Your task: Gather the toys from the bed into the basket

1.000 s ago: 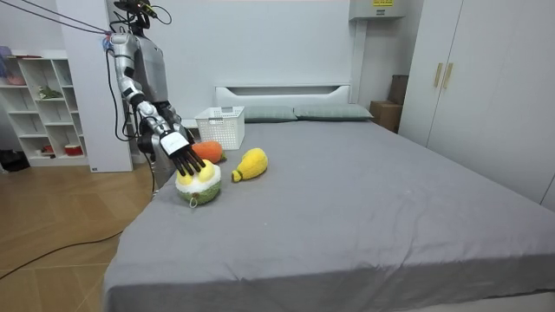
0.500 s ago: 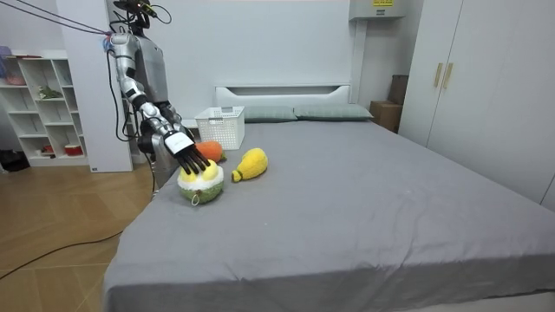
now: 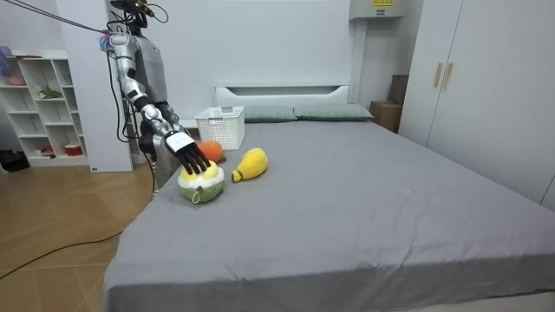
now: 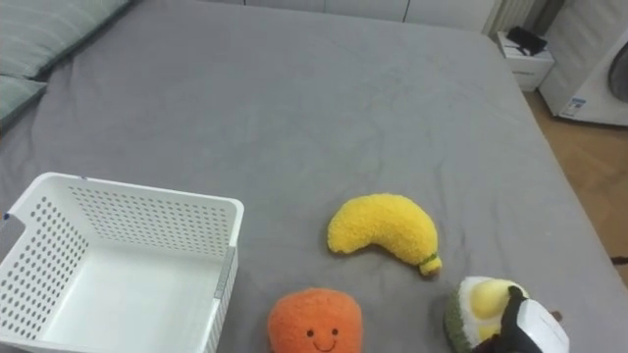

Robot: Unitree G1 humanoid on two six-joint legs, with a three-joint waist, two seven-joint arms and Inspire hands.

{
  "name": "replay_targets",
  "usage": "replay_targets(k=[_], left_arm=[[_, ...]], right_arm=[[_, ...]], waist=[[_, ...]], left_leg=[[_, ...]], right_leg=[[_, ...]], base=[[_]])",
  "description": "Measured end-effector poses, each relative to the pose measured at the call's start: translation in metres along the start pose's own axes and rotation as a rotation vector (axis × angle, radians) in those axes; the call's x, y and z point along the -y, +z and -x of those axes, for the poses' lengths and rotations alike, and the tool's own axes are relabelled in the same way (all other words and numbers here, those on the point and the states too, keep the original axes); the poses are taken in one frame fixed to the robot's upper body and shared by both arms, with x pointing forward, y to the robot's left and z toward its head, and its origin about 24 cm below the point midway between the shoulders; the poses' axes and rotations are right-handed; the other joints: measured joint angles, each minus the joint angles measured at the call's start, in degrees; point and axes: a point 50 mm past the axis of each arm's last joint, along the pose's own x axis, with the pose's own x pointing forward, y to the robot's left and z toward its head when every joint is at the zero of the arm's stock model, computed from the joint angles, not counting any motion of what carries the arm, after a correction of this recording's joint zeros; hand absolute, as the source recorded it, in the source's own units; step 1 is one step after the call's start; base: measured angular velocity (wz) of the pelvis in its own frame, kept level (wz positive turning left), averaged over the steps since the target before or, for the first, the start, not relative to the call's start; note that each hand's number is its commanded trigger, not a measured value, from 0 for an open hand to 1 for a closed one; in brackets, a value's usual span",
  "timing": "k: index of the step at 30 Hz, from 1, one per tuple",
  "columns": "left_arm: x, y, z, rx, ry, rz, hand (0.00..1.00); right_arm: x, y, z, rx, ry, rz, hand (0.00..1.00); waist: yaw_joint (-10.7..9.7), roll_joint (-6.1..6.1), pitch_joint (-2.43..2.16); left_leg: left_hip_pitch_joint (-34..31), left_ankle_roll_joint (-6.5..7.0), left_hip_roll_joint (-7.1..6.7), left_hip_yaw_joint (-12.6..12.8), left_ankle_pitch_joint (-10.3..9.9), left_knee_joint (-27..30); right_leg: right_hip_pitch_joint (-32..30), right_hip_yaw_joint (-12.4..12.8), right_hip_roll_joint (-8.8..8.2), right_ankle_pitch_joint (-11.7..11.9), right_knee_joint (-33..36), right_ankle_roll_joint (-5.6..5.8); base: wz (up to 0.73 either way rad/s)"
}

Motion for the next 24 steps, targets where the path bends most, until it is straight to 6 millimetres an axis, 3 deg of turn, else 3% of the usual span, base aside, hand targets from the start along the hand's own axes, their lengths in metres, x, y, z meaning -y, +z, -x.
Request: replay_targets(k=[14,24], left_arm=[[0.0010,-0.0010,0.0001,-0.005,0.005,0.000,0.00],[0.0010,-0.0010,0.0000,-0.005,0.004,0.001,0.00]], right_arm=[[-0.0035,-0.0083,0.0021,-0.036,0.000,0.011,1.00],[-0.0046,-0.0083,0.0023,-0.037,0.018,0.011,1.00]], waist=[[0.3,-0.11,0.20],[0.3,-0.74,0.09]], left_leg=[[0.5,-0.01,-0.01,0.0,0.0,-0.1],[0.5,0.00,-0.04,0.1,0.0,-0.1]], right_leg=[[0.4,0.1,0.03,0.0,0.0,0.03],[0.5,0.1,-0.02,-0.1,-0.1,0.07]], base=[[0.00],[0.00]])
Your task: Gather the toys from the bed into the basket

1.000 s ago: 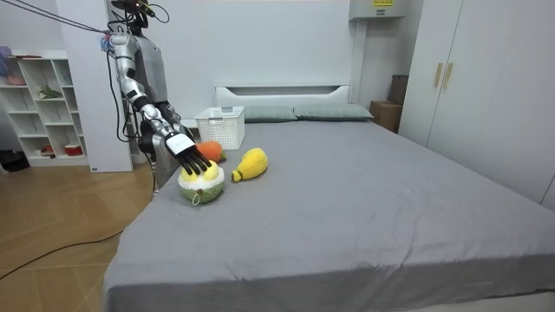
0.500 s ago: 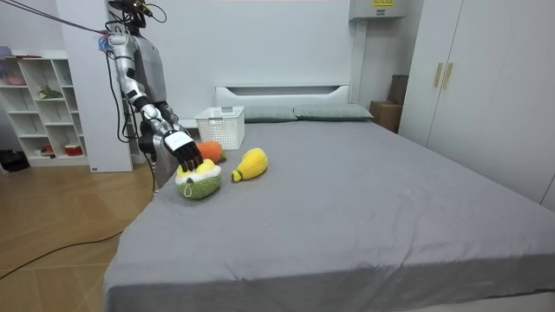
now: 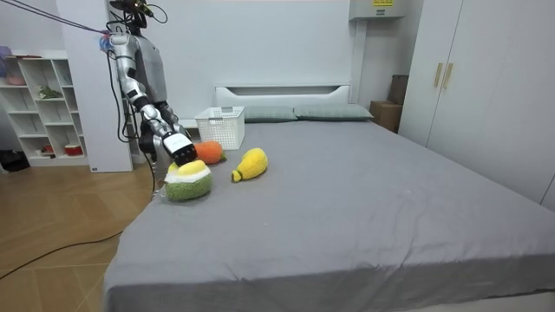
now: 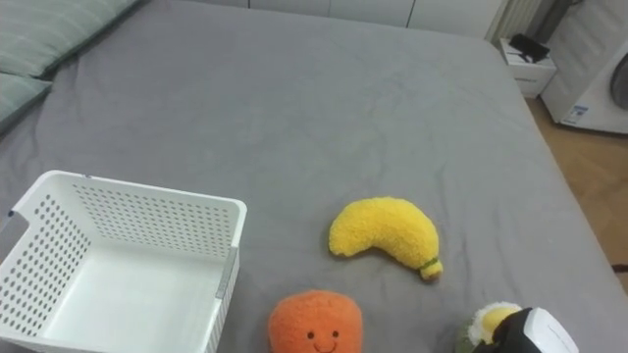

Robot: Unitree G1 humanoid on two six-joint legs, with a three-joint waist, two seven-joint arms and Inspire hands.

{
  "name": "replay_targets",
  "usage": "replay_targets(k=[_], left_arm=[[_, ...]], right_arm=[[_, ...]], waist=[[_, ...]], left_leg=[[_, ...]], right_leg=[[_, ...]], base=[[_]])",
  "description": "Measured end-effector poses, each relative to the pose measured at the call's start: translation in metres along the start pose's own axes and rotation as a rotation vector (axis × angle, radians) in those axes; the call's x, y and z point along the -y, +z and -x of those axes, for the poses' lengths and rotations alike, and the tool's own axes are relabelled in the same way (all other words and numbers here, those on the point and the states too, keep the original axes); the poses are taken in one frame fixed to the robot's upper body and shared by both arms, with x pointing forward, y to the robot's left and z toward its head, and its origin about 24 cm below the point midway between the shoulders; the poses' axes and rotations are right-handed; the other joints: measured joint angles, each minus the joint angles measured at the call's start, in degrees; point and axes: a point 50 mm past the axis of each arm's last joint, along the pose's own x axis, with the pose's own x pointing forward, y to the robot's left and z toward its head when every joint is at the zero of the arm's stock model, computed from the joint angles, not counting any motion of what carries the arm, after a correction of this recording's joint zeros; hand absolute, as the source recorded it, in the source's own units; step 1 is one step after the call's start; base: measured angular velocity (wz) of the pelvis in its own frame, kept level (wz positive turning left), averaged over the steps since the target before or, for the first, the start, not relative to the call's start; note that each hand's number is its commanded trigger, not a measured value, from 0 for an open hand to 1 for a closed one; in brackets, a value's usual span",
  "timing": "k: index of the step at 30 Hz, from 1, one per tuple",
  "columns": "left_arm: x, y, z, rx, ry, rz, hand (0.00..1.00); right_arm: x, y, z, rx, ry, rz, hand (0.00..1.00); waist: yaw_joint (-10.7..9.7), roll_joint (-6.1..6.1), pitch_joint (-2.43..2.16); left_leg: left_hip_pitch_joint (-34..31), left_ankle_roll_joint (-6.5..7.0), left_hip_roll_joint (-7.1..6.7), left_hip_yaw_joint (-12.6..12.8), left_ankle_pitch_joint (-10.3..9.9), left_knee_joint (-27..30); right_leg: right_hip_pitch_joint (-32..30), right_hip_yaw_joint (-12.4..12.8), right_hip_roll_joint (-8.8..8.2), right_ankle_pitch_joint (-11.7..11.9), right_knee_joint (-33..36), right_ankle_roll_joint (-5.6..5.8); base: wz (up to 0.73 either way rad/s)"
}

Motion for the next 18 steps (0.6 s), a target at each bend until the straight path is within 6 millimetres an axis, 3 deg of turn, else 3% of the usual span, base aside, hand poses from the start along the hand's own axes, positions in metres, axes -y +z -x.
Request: replay_targets(k=[12,18], left_arm=[[-0.001,0.005,-0.001,0.020,-0.001,0.006,0.00],[-0.004,0.014,-0.002,0.050,0.000,0.013,0.00]], right_arm=[[0.001,0.003,-0.001,0.013,-0.004,-0.015,1.00],[0.017,0.026,-0.005,0.106,-0.067,-0.073,1.00]], waist=[[0.1,-0.31,-0.09],[0.0,-0.11,0.28]], left_leg=[[0.0,0.00,-0.02,-0.2,0.0,0.0],[0.0,0.01,-0.02,-0.1,0.0,0.1]], right_leg=[[0.0,0.0,-0.01,0.0,-0.2,0.01],[-0.2,0.0,-0.03,0.0,0.0,0.00]], base=[[0.00],[-0.01]])
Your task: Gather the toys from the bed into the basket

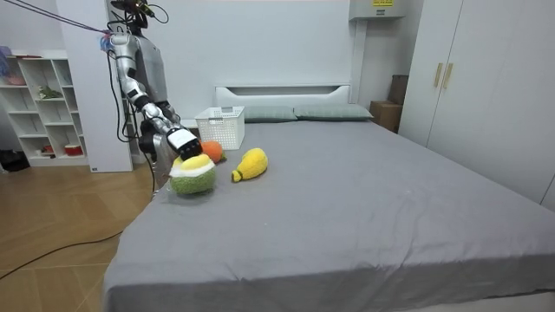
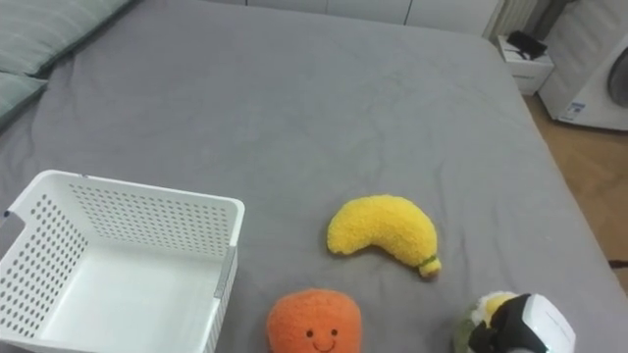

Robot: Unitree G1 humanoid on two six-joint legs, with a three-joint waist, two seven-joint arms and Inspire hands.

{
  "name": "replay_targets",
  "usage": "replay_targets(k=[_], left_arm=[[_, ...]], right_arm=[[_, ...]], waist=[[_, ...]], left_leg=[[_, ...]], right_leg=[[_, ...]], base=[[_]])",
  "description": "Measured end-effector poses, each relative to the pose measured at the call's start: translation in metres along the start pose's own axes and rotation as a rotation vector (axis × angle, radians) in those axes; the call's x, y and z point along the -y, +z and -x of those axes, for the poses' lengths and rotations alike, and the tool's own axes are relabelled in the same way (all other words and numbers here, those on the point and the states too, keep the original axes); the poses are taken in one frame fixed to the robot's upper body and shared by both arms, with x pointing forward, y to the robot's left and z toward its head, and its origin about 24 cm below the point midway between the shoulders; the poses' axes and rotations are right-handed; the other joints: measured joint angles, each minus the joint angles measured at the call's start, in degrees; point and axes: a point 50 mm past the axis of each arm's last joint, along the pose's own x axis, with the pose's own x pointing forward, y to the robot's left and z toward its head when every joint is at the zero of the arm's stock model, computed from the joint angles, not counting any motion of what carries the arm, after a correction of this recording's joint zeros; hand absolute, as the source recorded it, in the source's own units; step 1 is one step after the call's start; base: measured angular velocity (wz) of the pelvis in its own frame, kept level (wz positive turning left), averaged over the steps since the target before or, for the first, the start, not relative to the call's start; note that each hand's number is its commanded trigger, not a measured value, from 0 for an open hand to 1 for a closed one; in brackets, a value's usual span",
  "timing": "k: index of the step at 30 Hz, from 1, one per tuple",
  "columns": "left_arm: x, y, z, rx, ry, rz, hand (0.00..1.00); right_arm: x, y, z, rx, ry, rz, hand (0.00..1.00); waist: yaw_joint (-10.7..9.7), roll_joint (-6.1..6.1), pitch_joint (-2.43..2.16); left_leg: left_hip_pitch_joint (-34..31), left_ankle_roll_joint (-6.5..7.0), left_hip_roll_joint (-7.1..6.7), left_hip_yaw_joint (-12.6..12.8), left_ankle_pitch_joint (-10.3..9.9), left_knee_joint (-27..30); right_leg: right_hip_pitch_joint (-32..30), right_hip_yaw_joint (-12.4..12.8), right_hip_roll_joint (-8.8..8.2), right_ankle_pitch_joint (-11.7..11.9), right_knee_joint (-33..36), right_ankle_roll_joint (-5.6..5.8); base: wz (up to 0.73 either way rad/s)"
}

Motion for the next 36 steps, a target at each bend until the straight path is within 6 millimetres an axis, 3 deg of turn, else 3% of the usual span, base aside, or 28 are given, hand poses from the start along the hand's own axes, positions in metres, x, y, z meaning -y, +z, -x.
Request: replay_targets(k=[8,18,24,28,36], left_arm=[[0.002,0.000,0.000,0.001,-0.011,0.002,0.00],[0.003,-0.001,0.001,0.000,-0.021,0.001,0.00],[0.002,-0.001,0.001,-0.005,-0.006,0.015,0.00],[0.004,0.000,0.002,-0.003,0.011,0.024,0.00],[0.008,0.004,0.003,0.023,0.003,-0.007,0.00]], right_arm=[[0.041,0.062,-0.006,0.264,-0.166,-0.132,1.00],[0.068,0.097,0.001,0.412,-0.243,-0.213,1.00],[0.091,0.122,0.013,0.529,-0.301,-0.296,1.00],[0.100,0.133,0.019,0.581,-0.314,-0.327,1.00],[0.107,0.151,0.031,0.670,-0.280,-0.356,1.00]], waist=[[-0.9,0.55,-0.08],[-1.5,0.94,-0.42],[-1.4,0.11,-0.76],[-1.2,-0.42,-0.72],[0.2,0.03,-0.08]], left_leg=[[-1.0,0.02,0.08,0.9,0.0,0.0],[-1.6,0.03,0.20,0.8,0.1,0.0],[-1.4,0.02,0.13,0.7,0.1,0.1],[-1.4,0.03,0.07,0.6,0.1,0.1],[-1.7,0.04,0.05,0.1,0.1,0.0]], right_leg=[[-1.3,0.5,0.08,0.0,0.2,-0.03],[-2.1,0.0,-0.07,0.0,0.9,-0.02],[-2.0,0.1,-0.08,0.0,1.0,-0.02],[-1.9,0.1,-0.12,0.0,1.1,-0.03],[-2.0,-0.1,-0.11,0.0,1.1,-0.03]], base=[[-0.04],[0.00],[0.00],[0.00],[0.02]])
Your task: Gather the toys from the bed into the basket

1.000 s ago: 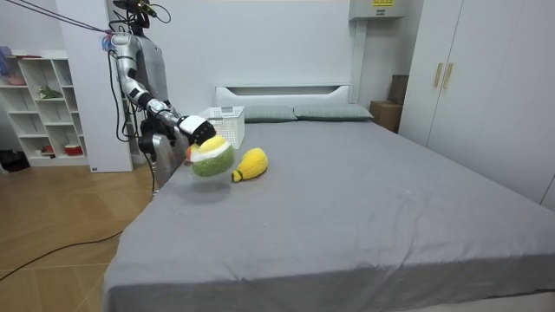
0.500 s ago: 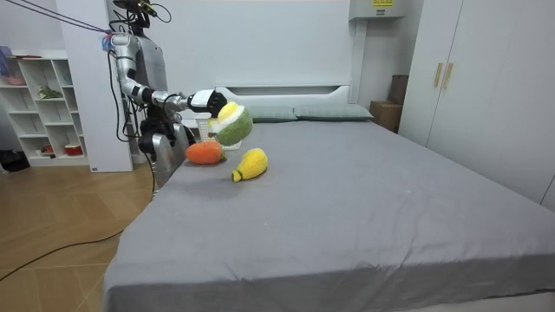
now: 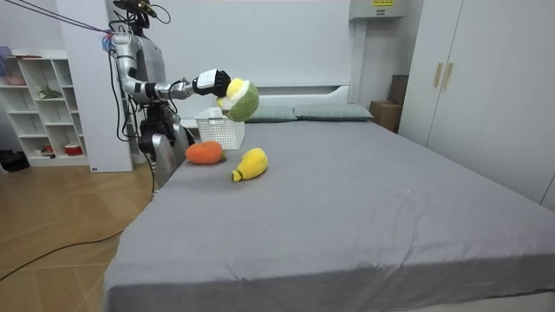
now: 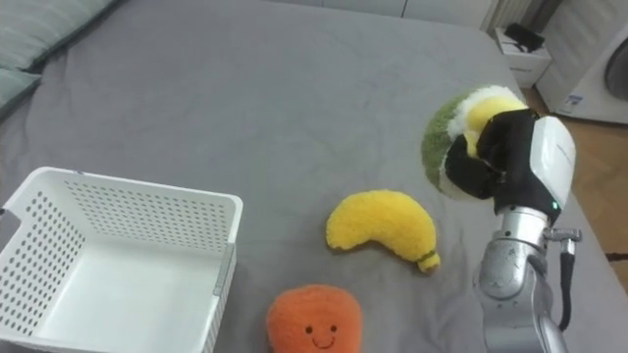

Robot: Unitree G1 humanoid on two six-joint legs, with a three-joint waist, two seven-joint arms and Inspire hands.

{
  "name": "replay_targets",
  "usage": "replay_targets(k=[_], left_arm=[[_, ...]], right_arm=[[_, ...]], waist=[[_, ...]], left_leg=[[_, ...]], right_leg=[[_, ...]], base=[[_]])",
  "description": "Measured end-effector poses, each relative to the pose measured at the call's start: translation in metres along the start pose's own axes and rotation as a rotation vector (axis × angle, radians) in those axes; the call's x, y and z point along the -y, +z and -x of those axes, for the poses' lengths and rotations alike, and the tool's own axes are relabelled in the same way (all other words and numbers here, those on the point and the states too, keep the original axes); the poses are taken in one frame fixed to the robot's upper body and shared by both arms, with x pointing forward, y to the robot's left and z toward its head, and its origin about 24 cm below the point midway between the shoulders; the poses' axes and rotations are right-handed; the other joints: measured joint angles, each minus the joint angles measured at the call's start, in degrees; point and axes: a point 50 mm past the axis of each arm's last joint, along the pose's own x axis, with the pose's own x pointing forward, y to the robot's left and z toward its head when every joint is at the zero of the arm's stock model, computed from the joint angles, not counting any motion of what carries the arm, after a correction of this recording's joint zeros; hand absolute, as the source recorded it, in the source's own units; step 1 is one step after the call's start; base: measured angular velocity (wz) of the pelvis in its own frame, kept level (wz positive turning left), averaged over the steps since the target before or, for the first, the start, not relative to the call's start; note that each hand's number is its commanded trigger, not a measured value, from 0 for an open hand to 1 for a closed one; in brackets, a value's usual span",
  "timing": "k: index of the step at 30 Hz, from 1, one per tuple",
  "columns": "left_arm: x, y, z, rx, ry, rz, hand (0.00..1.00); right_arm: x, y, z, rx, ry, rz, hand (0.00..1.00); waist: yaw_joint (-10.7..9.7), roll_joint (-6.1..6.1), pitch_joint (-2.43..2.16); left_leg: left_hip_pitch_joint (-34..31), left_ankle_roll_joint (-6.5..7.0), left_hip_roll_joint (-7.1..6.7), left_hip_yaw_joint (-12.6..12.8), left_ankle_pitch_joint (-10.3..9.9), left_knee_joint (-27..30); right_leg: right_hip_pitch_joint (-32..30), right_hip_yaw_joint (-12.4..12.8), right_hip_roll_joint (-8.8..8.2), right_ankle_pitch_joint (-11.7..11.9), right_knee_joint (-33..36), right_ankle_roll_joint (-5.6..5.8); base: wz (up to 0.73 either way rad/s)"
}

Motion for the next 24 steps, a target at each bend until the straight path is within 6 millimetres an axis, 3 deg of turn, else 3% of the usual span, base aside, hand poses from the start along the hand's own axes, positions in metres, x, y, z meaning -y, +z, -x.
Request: replay_targets(k=[6,13,19,24], left_arm=[[0.000,0.005,0.000,0.022,0.002,-0.012,0.00],[-0.001,0.014,-0.002,0.041,0.004,-0.013,0.00],[0.000,0.022,-0.003,0.061,0.000,-0.021,0.00],[0.001,0.022,-0.003,0.062,-0.006,-0.024,0.00]], right_arm=[[-0.015,0.031,-0.005,0.111,0.087,-0.034,1.00],[-0.020,0.068,-0.012,0.249,0.118,-0.076,1.00],[-0.044,0.082,0.001,0.289,0.252,-0.106,1.00],[-0.050,0.087,0.004,0.284,0.284,-0.139,1.00]], waist=[[0.8,-0.15,0.17],[2.8,-0.90,-0.31],[3.9,-0.70,-0.03],[4.6,-0.71,-0.05]], left_leg=[[-0.3,0.00,0.01,0.0,0.0,-0.1],[-1.0,0.04,-0.09,-0.9,0.0,0.6],[-1.3,0.12,-0.13,-1.7,0.1,0.5],[-2.0,0.12,-0.36,-2.7,0.1,0.8]], right_leg=[[-0.2,-0.2,-0.01,0.0,0.0,0.00],[-0.4,-0.9,-0.16,0.0,-0.1,0.00],[0.0,-1.9,-0.37,0.0,-0.6,0.01],[0.0,-3.2,-0.52,0.0,-0.8,0.01]], base=[[0.00],[0.04],[0.09],[0.11]])
